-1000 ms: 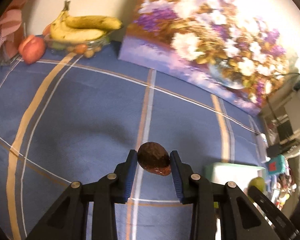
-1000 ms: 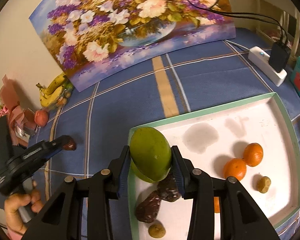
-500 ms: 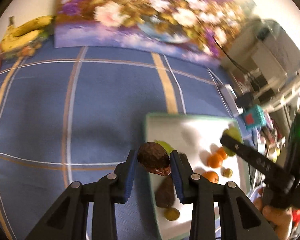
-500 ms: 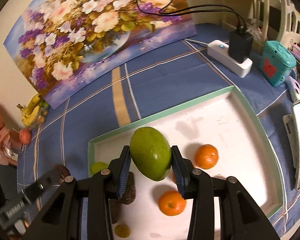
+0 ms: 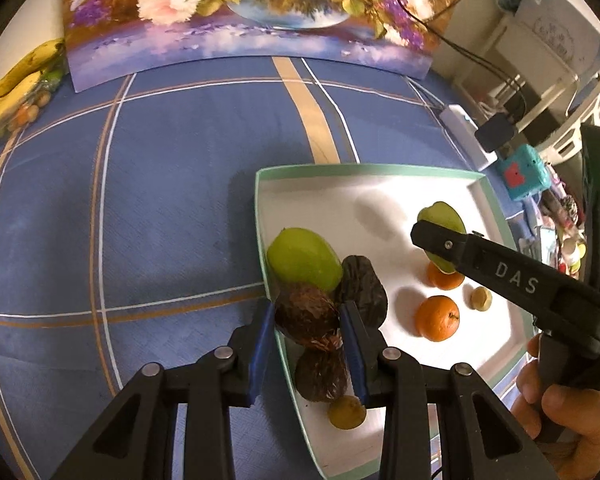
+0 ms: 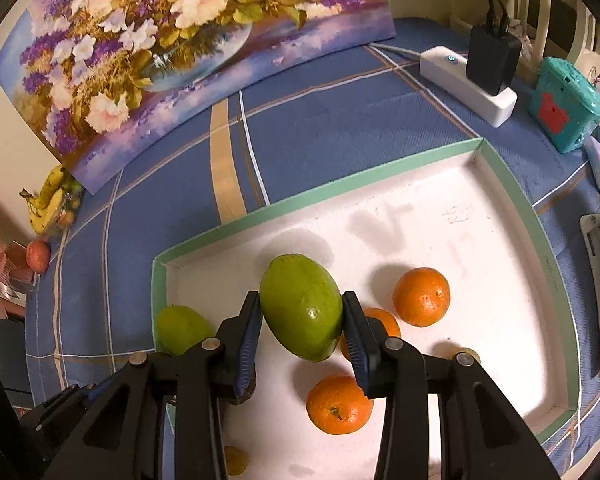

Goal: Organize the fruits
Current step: 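Carry the green pear and the brown date over the white tray, then open the left tool to drop the date while the right tool releases the pear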

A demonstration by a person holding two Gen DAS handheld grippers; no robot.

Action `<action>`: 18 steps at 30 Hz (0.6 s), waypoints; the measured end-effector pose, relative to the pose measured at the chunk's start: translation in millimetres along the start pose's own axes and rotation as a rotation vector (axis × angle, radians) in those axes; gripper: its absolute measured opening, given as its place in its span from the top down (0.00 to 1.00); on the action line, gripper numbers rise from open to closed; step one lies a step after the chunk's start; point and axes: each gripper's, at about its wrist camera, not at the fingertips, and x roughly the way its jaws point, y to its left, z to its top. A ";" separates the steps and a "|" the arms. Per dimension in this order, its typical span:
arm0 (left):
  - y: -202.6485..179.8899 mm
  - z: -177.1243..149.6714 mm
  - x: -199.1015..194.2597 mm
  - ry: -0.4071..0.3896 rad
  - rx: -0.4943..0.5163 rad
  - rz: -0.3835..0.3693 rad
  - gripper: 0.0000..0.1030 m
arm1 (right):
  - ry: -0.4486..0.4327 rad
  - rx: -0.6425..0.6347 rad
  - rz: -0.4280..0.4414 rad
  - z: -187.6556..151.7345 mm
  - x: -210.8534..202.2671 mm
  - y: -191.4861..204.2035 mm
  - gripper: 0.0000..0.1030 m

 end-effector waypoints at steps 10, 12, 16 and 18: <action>-3.8 -2.6 5.7 0.012 0.015 0.021 0.65 | 0.017 -0.018 0.010 -2.7 10.7 4.0 0.59; -3.5 -2.0 5.6 0.018 0.012 0.018 0.65 | 0.017 -0.021 0.009 -2.4 11.5 4.7 0.59; -4.7 -0.5 5.7 0.020 0.010 0.017 0.65 | 0.019 -0.027 0.019 -1.4 13.9 5.3 0.59; -5.0 -0.5 5.5 0.023 0.010 0.016 0.64 | 0.020 -0.036 0.015 -1.1 15.3 7.2 0.59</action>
